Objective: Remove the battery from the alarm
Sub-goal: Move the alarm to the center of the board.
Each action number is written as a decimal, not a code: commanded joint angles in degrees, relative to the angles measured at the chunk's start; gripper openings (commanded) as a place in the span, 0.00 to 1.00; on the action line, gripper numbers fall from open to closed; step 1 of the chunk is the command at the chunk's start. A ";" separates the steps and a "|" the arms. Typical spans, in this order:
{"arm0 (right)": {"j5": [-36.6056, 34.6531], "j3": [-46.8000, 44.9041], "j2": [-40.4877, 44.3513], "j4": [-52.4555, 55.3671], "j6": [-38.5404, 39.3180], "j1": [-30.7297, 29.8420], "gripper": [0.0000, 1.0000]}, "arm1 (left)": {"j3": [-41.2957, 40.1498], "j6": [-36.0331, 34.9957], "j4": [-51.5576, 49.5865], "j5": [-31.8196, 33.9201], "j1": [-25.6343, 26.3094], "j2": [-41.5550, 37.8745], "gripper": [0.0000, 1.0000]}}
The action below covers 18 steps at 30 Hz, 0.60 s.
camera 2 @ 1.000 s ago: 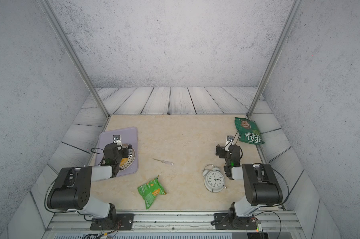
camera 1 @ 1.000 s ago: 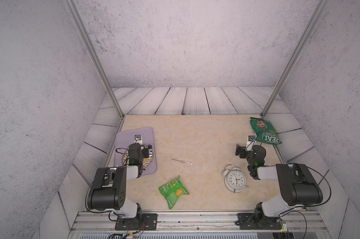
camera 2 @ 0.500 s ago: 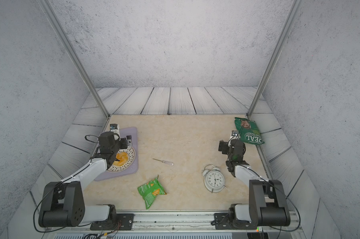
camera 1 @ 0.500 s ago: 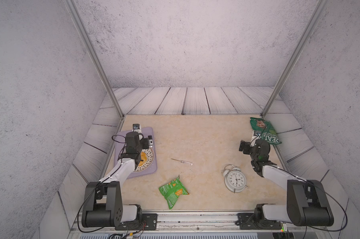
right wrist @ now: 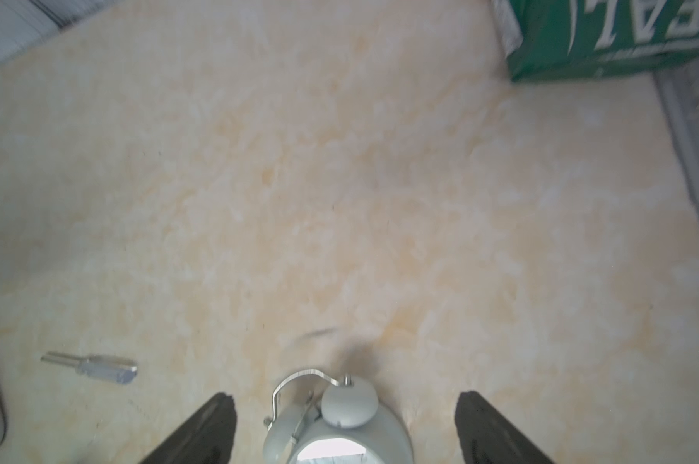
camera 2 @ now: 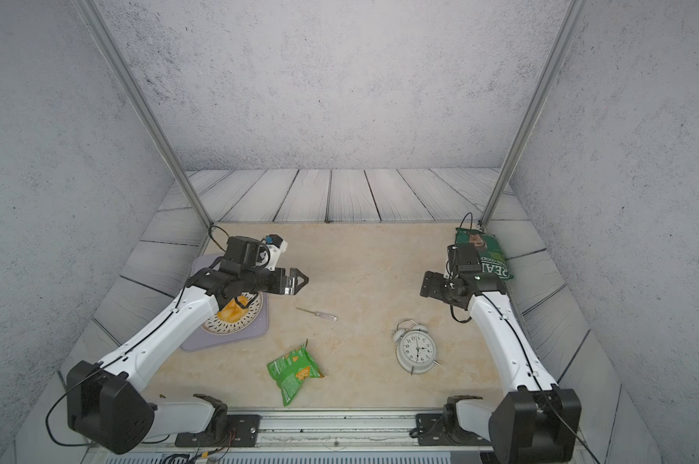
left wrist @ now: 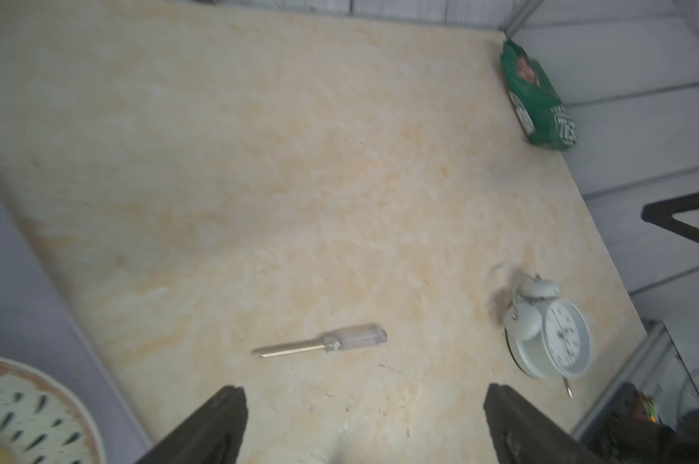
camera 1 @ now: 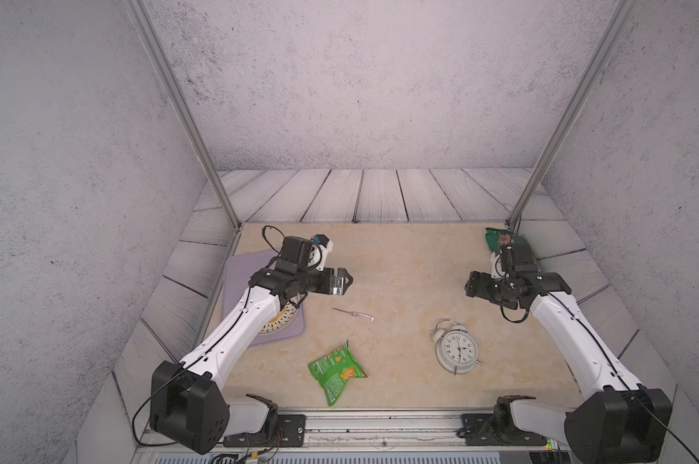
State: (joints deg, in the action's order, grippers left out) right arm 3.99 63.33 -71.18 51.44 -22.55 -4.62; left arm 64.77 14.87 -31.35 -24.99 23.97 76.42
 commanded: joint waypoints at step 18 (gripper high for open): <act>0.79 -0.10 -21.90 4.74 -2.03 -7.33 0.68 | 1.83 2.67 -5.24 -10.18 5.76 12.43 0.99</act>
State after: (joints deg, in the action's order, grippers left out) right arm 4.86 62.15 -89.65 57.80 -24.01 -10.63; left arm 65.32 17.08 -36.64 -33.87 29.43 89.01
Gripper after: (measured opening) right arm 0.678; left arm 0.992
